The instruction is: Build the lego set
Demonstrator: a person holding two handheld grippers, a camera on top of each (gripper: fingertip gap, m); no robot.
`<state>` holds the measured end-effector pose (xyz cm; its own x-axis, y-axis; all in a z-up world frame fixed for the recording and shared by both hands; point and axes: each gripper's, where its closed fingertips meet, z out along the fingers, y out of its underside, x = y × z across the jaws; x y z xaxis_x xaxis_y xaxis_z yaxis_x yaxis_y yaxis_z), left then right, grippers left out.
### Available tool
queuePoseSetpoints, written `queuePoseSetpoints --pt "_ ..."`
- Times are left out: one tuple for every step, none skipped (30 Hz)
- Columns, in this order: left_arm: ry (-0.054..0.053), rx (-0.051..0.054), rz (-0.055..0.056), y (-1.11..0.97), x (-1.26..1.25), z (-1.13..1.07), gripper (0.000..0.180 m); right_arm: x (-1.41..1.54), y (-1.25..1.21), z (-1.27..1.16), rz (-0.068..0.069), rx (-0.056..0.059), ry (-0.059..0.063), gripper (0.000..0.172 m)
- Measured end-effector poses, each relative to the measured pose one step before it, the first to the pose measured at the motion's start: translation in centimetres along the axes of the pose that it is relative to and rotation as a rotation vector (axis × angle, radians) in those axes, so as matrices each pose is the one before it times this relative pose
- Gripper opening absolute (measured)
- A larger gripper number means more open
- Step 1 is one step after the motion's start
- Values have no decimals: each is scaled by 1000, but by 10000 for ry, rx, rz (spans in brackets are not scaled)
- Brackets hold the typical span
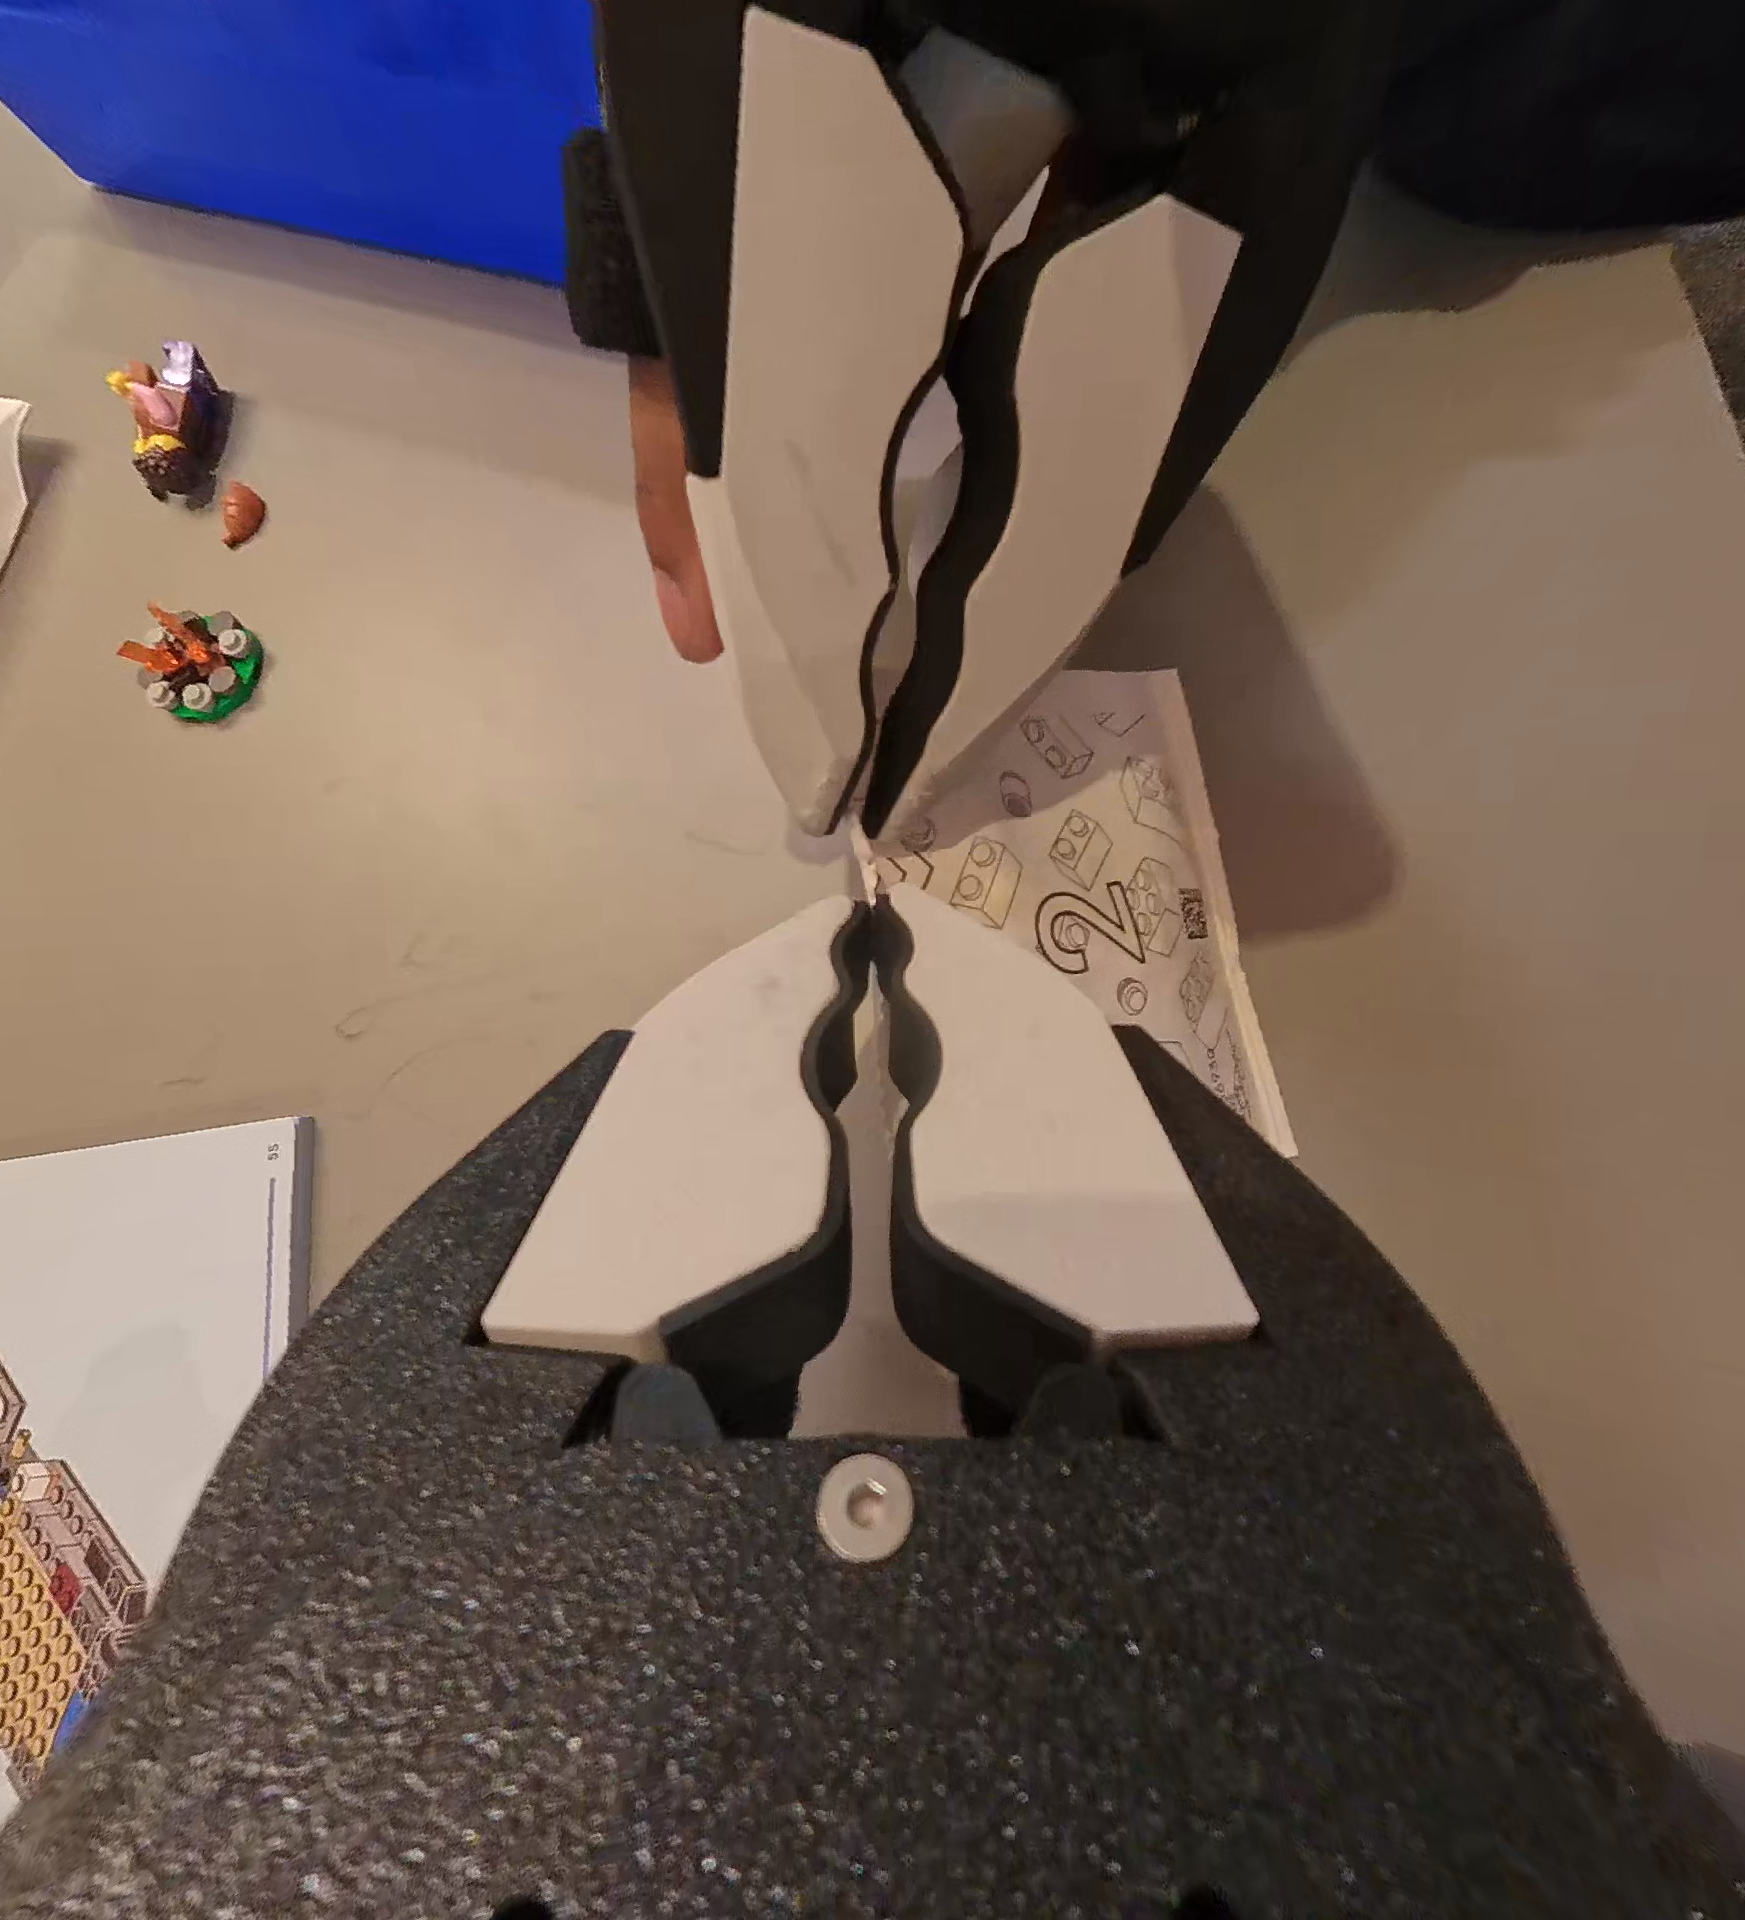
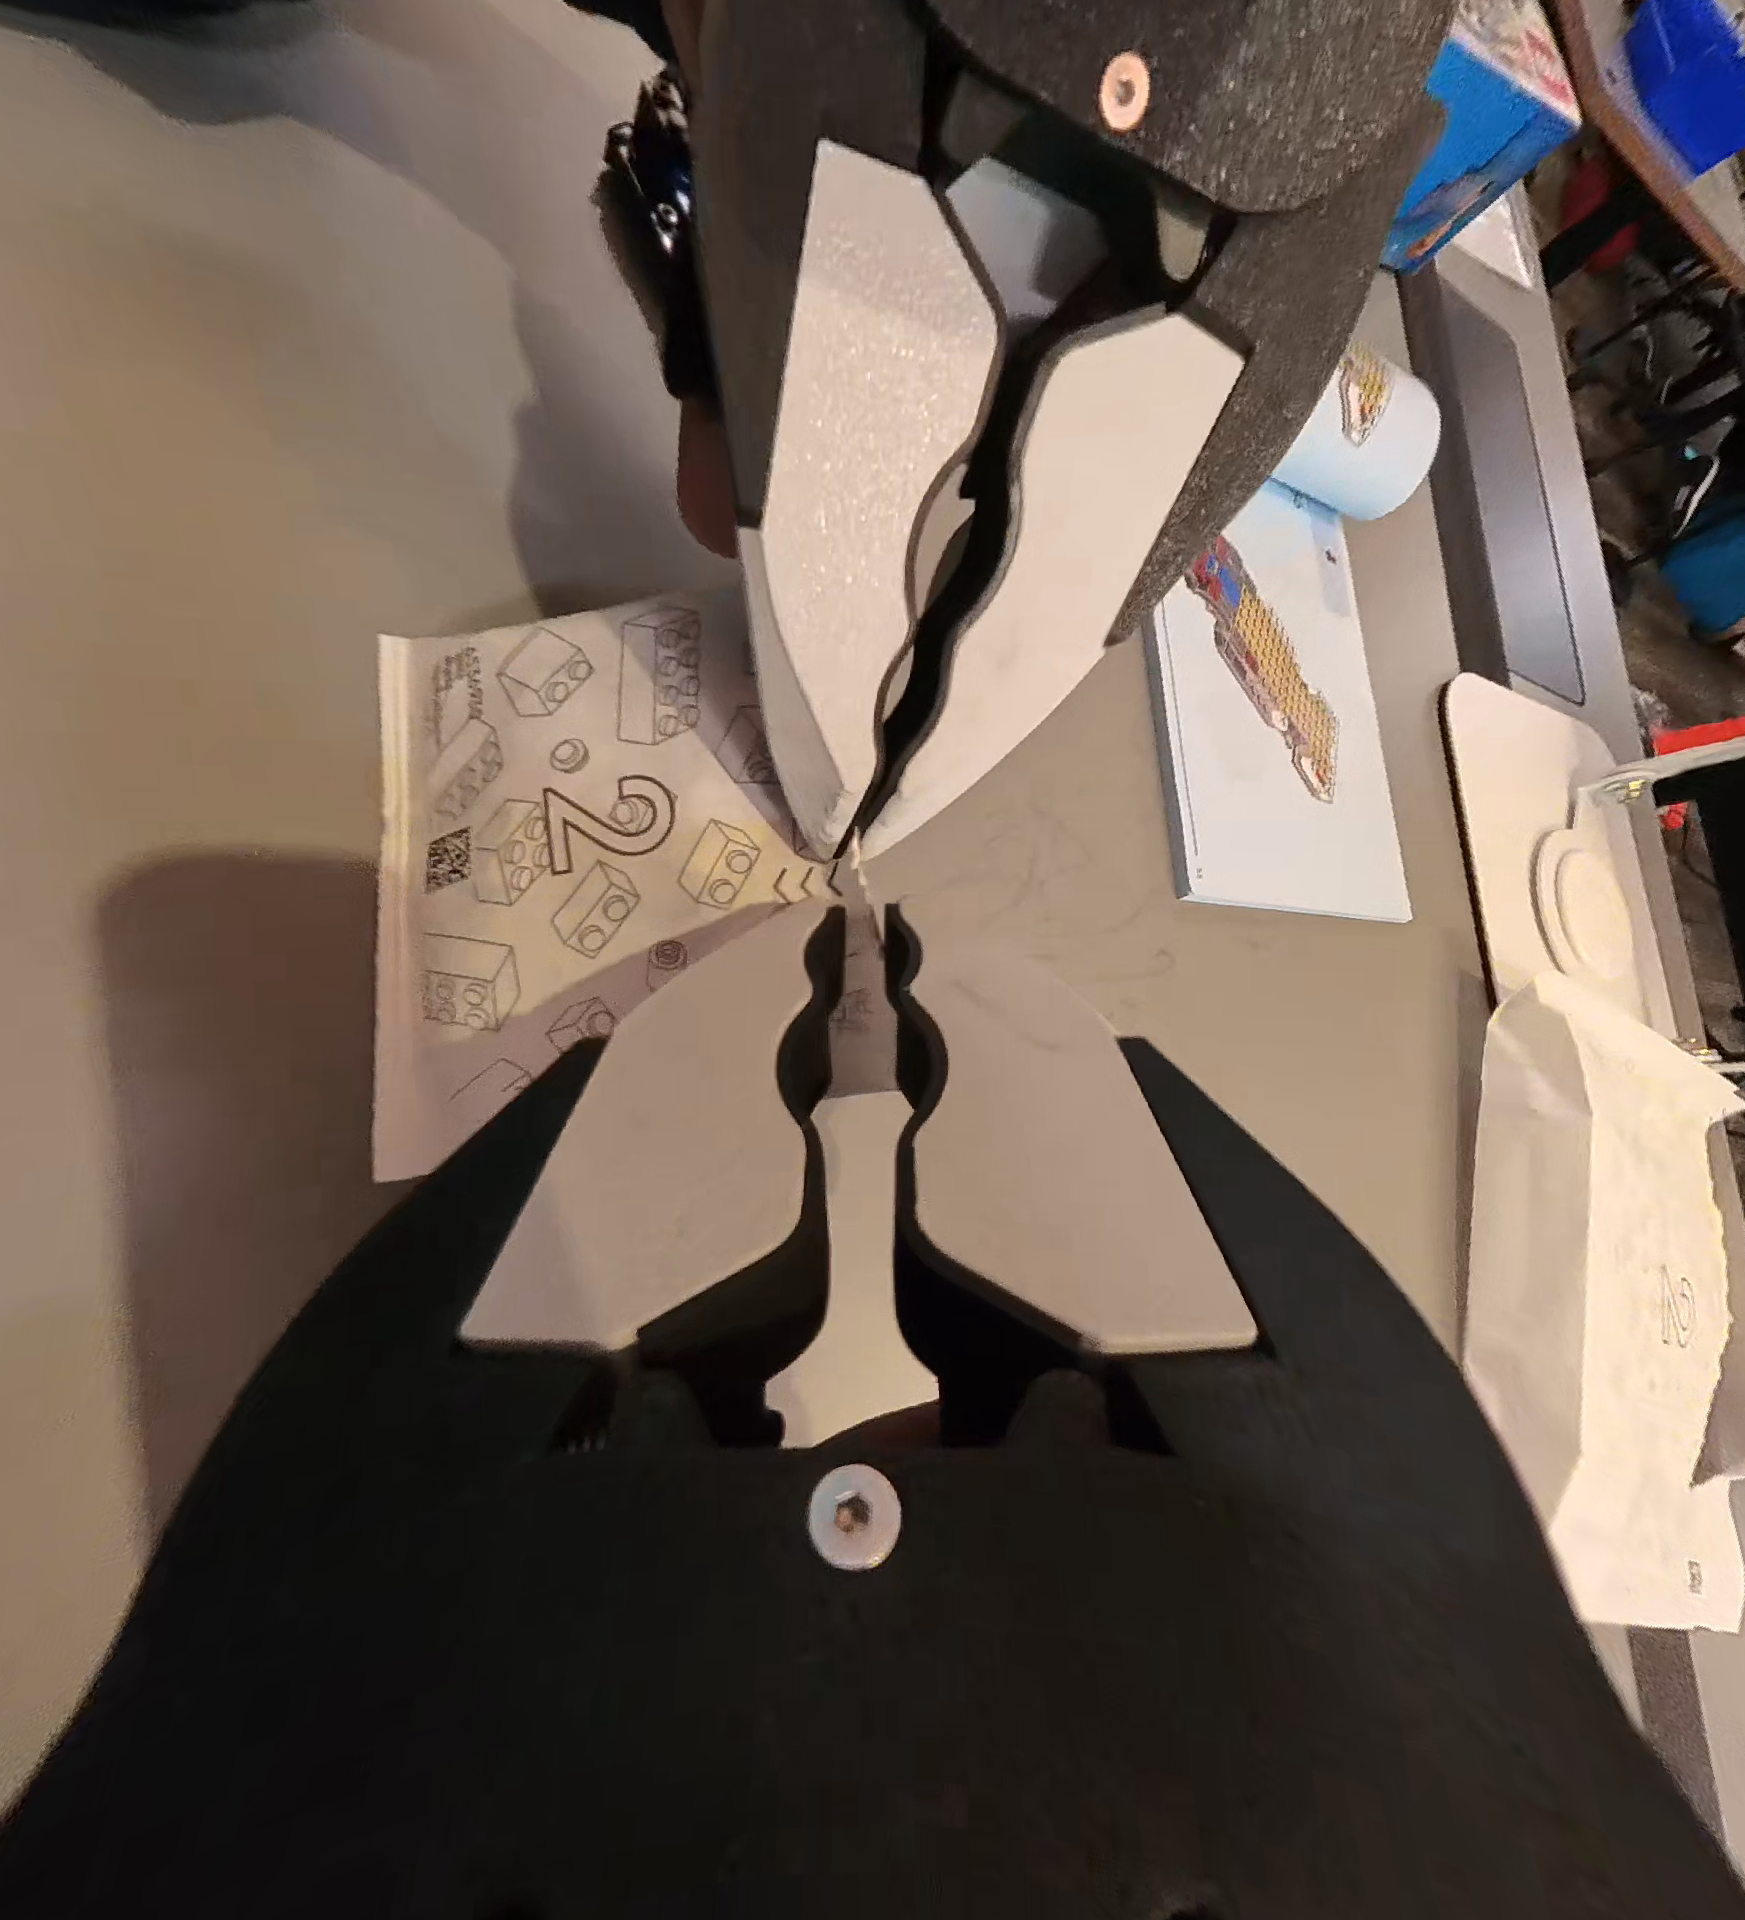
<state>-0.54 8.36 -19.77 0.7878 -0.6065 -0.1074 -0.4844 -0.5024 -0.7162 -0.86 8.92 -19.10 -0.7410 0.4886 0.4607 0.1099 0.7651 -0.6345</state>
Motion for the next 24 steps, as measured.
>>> queuePoseSetpoints --pt "-18 -12 -8 127 -77 73 1 6 85 125 59 -74 16 5" --pt "-40 -3 -59 135 -143 71 1 59 83 126 29 -56 60 3" --pt "-133 52 -105 46 -266 31 1 165 88 125 19 -55 115 2" --pt "-199 98 -109 -9 -370 3 2 189 117 122 42 -57 120 2" --pt "-78 140 -98 -70 -187 -26 3 50 31 99 54 0 18 1" --pt "7 102 -61 -39 -46 -31 3 -86 -73 59 64 82 -67 0" --pt "-2 23 -16 57 -35 1 4 -80 -92 49 71 74 -58 0" --pt "11 23 -6 38 -21 21 5 -8 -12 28 30 24 -5 0" --pt "66 20 -24 9 68 25 4 -12 27 18 -16 0 2 0" --pt "118 -17 -12 29 149 26 2 -47 44 18 -14 -2 -25 0" --pt "129 -63 10 41 177 29 1 -102 21 17 21 16 -68 0" --pt "27 -77 62 38 89 32 1 -140 -6 6 39 28 -89 1" --pt "25 -84 95 32 117 50 0 -116 -9 24 37 22 -66 2" --pt "68 -50 80 -9 175 70 1 -144 -50 57 23 30 -72 5" --pt "97 -36 77 -30 216 97 1 -223 -60 65 -5 35 -113 8" --pt "77 -56 65 36 174 130 1 -254 -43 77 -37 17 -118 8" --pt "72 -61 40 64 143 136 1 -189 66 86 -29 -53 -81 9" --pt "-3 -66 -12 94 -5 133 1 -110 158 98 -13 -110 -42 8" --pt "-2 -48 -131 116 -105 93 1 -10 166 78 -6 -106 11 4" --pt "45 7 -172 60 -85 63 1 82 97 79 -16 -42 77 3" --pt "-2 48 -168 17 -149 4 1 162 49 53 -48 -12 113 2" --pt "-28 84 -202 -27 -224 -60 1 222 24 26 -85 1 169 1" --pt "71 139 -217 -85 -107 -104 1 199 -59 -35 -126 76 186 1" --pt "132 215 -216 -173 -3 -141 1 133 -138 -127 -133 188 182 0"
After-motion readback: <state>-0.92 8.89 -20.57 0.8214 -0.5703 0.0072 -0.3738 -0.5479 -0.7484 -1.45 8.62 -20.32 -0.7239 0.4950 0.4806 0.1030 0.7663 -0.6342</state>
